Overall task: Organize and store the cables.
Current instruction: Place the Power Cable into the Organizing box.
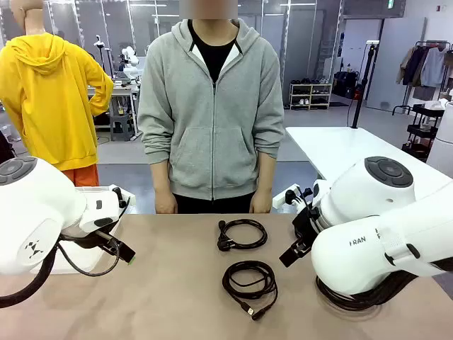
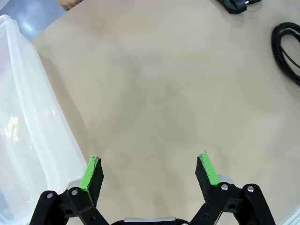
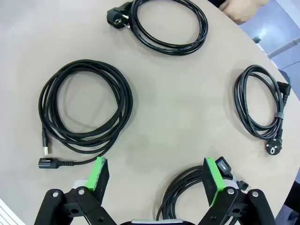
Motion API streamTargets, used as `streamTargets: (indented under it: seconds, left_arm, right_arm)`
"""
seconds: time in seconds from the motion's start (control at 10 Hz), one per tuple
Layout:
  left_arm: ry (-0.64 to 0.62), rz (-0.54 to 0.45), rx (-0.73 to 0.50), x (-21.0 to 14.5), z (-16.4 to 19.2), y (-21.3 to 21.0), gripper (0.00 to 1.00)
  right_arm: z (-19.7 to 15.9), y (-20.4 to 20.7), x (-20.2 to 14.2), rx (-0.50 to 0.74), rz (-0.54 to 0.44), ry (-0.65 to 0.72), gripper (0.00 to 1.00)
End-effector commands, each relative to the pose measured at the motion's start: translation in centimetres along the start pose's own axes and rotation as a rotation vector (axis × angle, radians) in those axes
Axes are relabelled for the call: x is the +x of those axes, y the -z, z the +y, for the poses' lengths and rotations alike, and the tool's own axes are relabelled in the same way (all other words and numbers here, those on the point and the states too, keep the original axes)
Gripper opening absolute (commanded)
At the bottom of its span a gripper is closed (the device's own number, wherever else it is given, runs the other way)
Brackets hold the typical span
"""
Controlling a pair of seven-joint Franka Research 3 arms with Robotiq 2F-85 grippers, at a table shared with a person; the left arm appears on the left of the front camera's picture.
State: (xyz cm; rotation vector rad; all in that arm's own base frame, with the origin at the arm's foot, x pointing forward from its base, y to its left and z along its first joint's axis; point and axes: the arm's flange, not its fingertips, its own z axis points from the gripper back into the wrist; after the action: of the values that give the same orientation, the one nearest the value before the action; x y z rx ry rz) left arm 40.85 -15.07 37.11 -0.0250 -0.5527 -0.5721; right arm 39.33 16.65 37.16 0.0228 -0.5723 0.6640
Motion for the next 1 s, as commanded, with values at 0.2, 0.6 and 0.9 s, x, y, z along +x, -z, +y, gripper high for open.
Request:
streamTargets:
  seconds: [0.2,0.6,0.9]
  left_arm:
    - [-0.003,-0.001,0.002,-0.02,0.16,-0.04,1.00]
    - [-0.003,-0.001,0.002,-0.02,0.16,-0.04,1.00]
    - [-0.004,0.000,0.001,0.00,-0.01,0.00,1.00]
  right_arm:
    - [0.00,0.00,0.00,0.000,0.000,0.000,1.00]
    - [0.00,0.00,0.00,0.000,0.000,0.000,1.00]
    - [0.00,0.00,0.00,0.000,0.000,0.000,1.00]
